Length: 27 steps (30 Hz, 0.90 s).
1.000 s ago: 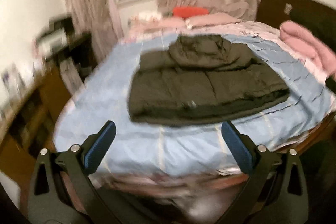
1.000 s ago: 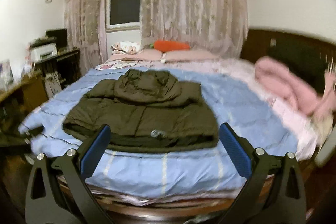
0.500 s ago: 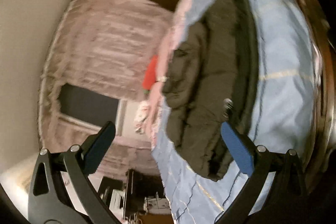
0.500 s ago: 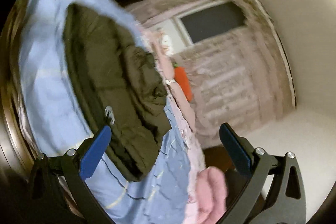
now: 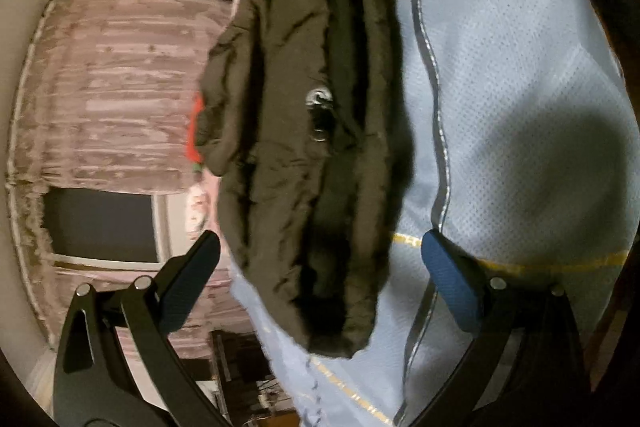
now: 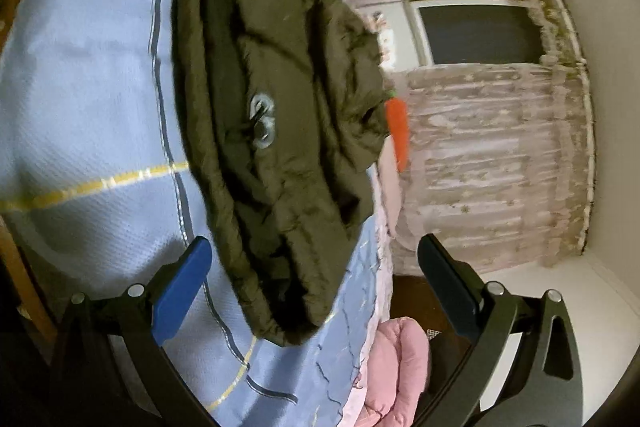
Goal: Fold large clothes
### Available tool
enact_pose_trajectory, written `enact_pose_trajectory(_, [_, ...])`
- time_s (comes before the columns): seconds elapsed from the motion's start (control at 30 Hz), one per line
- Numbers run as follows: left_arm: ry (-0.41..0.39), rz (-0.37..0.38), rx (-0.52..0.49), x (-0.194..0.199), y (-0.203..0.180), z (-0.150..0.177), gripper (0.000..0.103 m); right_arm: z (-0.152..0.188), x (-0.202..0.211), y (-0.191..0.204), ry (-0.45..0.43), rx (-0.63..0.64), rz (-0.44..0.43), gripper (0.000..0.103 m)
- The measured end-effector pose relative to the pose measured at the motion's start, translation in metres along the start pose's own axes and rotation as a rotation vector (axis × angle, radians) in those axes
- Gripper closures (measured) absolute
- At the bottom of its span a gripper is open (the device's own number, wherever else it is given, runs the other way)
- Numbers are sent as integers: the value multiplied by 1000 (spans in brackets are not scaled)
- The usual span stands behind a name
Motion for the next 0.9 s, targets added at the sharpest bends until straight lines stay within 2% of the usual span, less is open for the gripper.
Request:
enact_pose_trajectory(0.13, [-16,90,52,-11,8,2,2,3,-19,7,29,31,-55,1])
enact_pose_trajectory(0.27, [-30,210,104,-27,18,4,2,0,-30,11,50,22,-111,1])
enact_pose_trajectory(0.47, [-47,323,123,-47,29,0,2,-2,-48,11,91,10,-212,1])
enact_pose_trajectory(0.7, [-52,366,96,-63,35,-9,2,-9,-71,0,120,25,-195,1])
enact_pose_trajectory(0.83, [-48,331,90,-67,38,-12,2,-14,-84,-5,129,36,-171,1])
enact_pose_trajectory(0.87, [-39,331,106,-70,40,-11,2,-15,-85,-7,133,29,-175,3])
enact_pose_trajectory(0.9, [-34,332,123,-72,41,-9,2,-15,-86,-8,136,21,-175,12])
Point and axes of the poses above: each gripper's, at about its wrist camera, not at the fingertips, and x roughly against the way its jaws point, y to its left, z to its underside, the point moved 4 cm from there along -x, roughly the way its jaws point, and after that the axes turned 6 degrees about -x, right-handed, at the moved point
